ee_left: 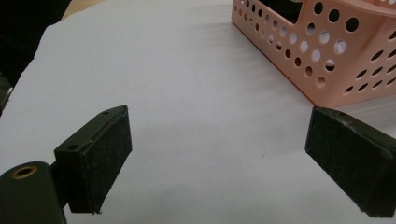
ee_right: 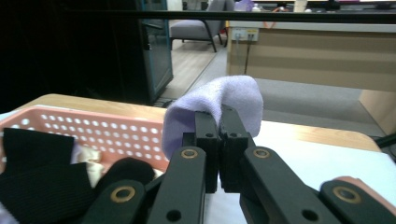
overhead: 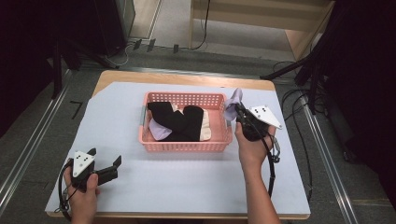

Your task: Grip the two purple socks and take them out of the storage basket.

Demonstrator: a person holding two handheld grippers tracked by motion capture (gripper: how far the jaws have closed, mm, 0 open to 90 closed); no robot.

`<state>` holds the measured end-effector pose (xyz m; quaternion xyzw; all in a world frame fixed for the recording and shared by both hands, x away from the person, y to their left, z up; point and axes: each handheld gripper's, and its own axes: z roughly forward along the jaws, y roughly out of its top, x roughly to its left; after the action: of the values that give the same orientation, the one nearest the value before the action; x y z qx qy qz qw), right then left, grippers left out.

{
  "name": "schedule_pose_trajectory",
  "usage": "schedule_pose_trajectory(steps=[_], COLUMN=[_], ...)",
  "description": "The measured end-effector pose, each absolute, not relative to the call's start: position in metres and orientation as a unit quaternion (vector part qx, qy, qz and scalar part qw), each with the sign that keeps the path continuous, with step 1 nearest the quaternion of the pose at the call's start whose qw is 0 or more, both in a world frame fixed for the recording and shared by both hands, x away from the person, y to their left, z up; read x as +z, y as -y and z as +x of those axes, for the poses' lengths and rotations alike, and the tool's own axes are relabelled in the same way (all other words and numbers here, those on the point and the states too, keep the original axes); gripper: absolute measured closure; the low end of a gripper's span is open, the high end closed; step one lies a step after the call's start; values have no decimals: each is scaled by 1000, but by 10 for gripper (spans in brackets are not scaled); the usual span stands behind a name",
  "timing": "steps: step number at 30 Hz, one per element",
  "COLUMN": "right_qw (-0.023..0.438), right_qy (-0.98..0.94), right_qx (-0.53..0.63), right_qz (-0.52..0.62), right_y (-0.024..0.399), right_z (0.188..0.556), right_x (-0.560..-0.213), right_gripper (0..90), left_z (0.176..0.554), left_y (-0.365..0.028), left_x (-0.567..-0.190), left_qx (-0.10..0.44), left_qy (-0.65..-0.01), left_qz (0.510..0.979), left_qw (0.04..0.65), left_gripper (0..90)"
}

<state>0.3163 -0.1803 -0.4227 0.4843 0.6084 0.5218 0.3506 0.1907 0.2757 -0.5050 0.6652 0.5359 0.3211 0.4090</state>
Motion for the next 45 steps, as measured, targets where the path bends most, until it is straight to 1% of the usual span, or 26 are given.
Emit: schedule_pose_trajectory(steps=[6, 11, 16, 29, 31, 32, 35, 40, 45], right_qw=[355, 358, 351, 330, 331, 325, 323, 324, 326], right_qy=[-599, -596, -596, -605, -604, -602, -593, -583, -572], right_qx=[517, 505, 496, 430, 426, 422, 424, 441, 455], right_qz=[498, 512, 525, 583, 586, 594, 604, 601, 600], right_y=[194, 209, 217, 248, 250, 254, 258, 264, 266], right_z=[315, 313, 312, 316, 315, 313, 309, 299, 289], right_x=[-427, -438, -449, -507, -510, -514, -515, -506, -493], right_gripper=[889, 889, 889, 880, 863, 749, 651, 600, 588], left_z=[191, 191, 190, 190, 190, 190, 190, 190, 190], left_y=[-276, -275, -275, -275, -275, -275, -275, -275, -275], left_x=[-505, -505, -505, -505, -505, -505, -505, -505, -505], left_qx=[322, 323, 323, 323, 323, 323, 323, 323, 323], left_qy=[-536, -535, -536, -536, -536, -536, -537, -537, -536], left_qz=[665, 665, 665, 664, 664, 664, 664, 665, 664], left_qw=[409, 409, 409, 410, 410, 410, 408, 407, 408], left_gripper=[80, 80, 80, 80, 80, 80, 80, 80, 80])
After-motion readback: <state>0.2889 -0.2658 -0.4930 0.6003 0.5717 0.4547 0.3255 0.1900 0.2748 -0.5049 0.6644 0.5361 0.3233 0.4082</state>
